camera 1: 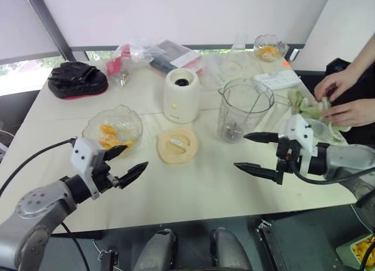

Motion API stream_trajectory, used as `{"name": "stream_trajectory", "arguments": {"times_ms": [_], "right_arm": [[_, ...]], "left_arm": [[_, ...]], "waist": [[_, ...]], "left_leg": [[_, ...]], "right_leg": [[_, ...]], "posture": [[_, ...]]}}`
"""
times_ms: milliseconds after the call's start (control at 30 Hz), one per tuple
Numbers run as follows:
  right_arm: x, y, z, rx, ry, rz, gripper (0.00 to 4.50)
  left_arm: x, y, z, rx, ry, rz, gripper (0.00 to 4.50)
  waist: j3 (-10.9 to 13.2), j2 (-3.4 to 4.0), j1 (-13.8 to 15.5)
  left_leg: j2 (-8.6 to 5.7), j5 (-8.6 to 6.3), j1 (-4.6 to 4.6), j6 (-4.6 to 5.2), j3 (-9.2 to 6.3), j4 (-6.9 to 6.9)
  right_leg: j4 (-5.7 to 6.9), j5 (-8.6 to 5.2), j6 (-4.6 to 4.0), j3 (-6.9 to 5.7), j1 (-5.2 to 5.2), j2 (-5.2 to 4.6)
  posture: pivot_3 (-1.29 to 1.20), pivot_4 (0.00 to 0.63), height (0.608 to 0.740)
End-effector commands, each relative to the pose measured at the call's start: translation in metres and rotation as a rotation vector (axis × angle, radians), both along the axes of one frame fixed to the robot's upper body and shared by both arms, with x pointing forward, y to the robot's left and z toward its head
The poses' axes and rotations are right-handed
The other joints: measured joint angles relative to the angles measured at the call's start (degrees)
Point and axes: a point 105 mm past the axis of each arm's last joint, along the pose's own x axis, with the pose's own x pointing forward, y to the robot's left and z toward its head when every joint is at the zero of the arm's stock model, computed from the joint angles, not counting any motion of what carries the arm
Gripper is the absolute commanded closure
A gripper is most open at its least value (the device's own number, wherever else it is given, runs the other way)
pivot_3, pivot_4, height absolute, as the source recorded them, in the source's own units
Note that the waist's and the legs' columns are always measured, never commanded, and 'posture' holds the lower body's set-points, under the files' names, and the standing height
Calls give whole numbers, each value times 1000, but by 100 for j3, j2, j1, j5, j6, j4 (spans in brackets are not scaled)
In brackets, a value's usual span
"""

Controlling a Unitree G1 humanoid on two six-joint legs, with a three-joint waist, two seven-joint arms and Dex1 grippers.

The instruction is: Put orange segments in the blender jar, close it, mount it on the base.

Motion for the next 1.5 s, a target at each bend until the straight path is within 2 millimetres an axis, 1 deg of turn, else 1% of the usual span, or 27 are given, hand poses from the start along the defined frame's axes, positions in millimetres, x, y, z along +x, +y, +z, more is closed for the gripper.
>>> {"name": "stream_trajectory", "arguments": {"times_ms": [33, 233, 433, 667, 800, 933, 1033, 1067, 1133, 1200, 1267, 1333, 1400, 1500], "right_arm": [[1, 4, 9, 15, -41, 19, 15], [3, 4, 9, 16, -51, 14, 15], [5, 4, 10, 15, -58, 7, 15], [6, 9, 13, 10, -63, 7, 15], [7, 12, 15, 10, -67, 19, 15], [16, 17, 17, 11, -78, 8, 15], [20, 24, 19, 21, -83, 7, 15], [23, 28, 19, 11, -90, 9, 15], [39, 43, 17, -20, -124, -5, 15], [56, 60, 19, -7, -133, -18, 15], [67, 72, 18, -17, -126, -18, 15], [78, 91, 15, -41, -70, -7, 15], [86, 105, 11, -72, -30, 4, 15], [101, 121, 0, -153, 20, -14, 15]], "left_arm": [[2, 0, 10, 8, -48, 0, 0], [2, -4, 14, -19, -49, -6, 0], [7, -3, 12, -14, -46, 4, 0], [2, -6, 5, -14, -17, -8, 0], [5, -3, 5, -13, -20, 3, 0], [7, -1, 4, -7, -22, 20, 0], [6, -2, 3, -17, -17, 17, 0], [6, -2, 2, -13, -15, 18, 0], [8, -1, 0, -9, -17, 24, 0], [13, 0, 0, -5, -29, 29, 0], [17, 1, 1, -1, -41, 44, 0], [18, 2, 3, -6, -46, 51, 0], [16, 3, 1, 8, -46, 54, 0], [16, 8, 0, 15, -53, 84, 0]], "waist": [[0, 0, 0], [1, 0, 1], [1, 1, 1], [3, 1, 0], [5, 2, 0], [7, 1, -2], [9, 3, -5], [9, 3, -4], [11, 3, -28], [13, 5, -48], [14, 5, -29], [15, 4, -21], [15, 4, -23], [13, 3, -28]], "left_leg": [[0, 0, 0, 0, 0, 0], [0, 0, -1, 0, 0, 0], [0, 0, -1, 0, 0, 0], [0, -1, -2, 0, 0, 0], [1, -1, -2, 0, 0, -1], [0, -1, -2, 0, 0, -1], [1, -1, -2, 0, 0, -1], [1, -1, -3, 0, 0, -1], [1, -1, -2, 0, 0, -1], [2, 1, -2, -3, 5, -1], [3, 6, -6, -11, 3, -2], [3, 7, -9, -13, 2, -4], [3, 22, -27, -38, 4, -5], [3, 27, -69, -47, 3, -4]], "right_leg": [[0, 0, 0, 0, 0, 0], [-1, 0, 0, 0, 0, 0], [-1, 0, 1, 0, -1, 0], [-1, 0, 0, 0, -2, 0], [-1, -1, -3, 0, -1, 0], [-2, -1, -2, 0, -2, 0], [-2, -1, -2, 0, -2, 0], [-2, -1, -2, 0, -4, 0], [-2, -1, -2, 0, -4, 0], [0, 2, -7, 0, -11, 2], [3, 6, -12, -1, -18, 4], [3, 10, -7, -2, -23, 5], [3, 16, 3, -2, -43, 5], [6, 20, 0, -3, -87, 4]], "posture": [[0, 150, 740], [0, 150, 740], [0, 150, 740], [0, 150, 740], [0, 150, 740], [0, 150, 740], [0, 150, 740], [0, 150, 740], [0, 150, 740], [0, 150, 740], [0, 150, 740], [0, 150, 740], [0, 150, 740], [0, 150, 740]]}}
